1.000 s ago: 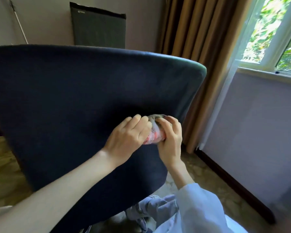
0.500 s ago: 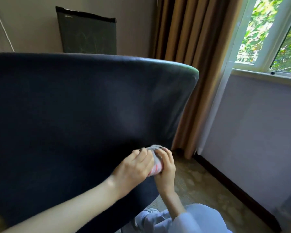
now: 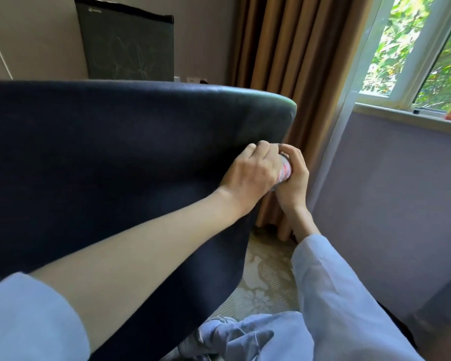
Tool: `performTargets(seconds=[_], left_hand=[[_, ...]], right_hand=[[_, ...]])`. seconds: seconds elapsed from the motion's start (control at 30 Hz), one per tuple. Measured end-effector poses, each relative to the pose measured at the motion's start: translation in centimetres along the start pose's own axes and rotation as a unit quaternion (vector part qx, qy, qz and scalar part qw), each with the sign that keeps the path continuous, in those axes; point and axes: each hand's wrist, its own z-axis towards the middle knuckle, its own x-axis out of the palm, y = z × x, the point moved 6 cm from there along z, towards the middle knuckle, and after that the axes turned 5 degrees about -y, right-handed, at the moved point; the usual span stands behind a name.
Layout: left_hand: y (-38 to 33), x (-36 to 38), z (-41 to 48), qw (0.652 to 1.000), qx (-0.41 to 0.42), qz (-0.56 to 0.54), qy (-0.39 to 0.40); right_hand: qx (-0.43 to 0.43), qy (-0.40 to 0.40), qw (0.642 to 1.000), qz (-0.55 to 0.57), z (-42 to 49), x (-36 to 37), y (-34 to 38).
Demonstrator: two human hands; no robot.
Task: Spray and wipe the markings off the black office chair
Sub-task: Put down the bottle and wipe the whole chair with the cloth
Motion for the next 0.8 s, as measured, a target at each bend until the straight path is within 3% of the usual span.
performTargets(seconds=[0.23,0.4,0.47,0.63,0.8], left_hand=[[-4.7,4.6,-10.7,0.992,0.052,0.022,0.115],[-5.7,2.6,-17.5,0.978,0.06,0.012,0.201],[-4.8,1.1,-17.6,0.984,0.028,0.003,0.177],[0.9,-6.7,-14.3,0.996,-0.053,0.006,0.065],[7.9,-15.4,-11.8,0.994,-0.106,-0.004,-0.015]], right_hand=[[0.213,0.049,0.975,0.045,-13.8,3.7,-8.4],[0.301,0.088,0.947,0.067,-21.8,5.1,-6.9],[0.277,0.085,0.954,0.073,-21.2,5.0,-5.1],[0.113,0.08,0.986,0.091,-14.9,4.5,5.0],[-0.025,0.0,0.999,0.044,-9.9,4.9,15.7]])
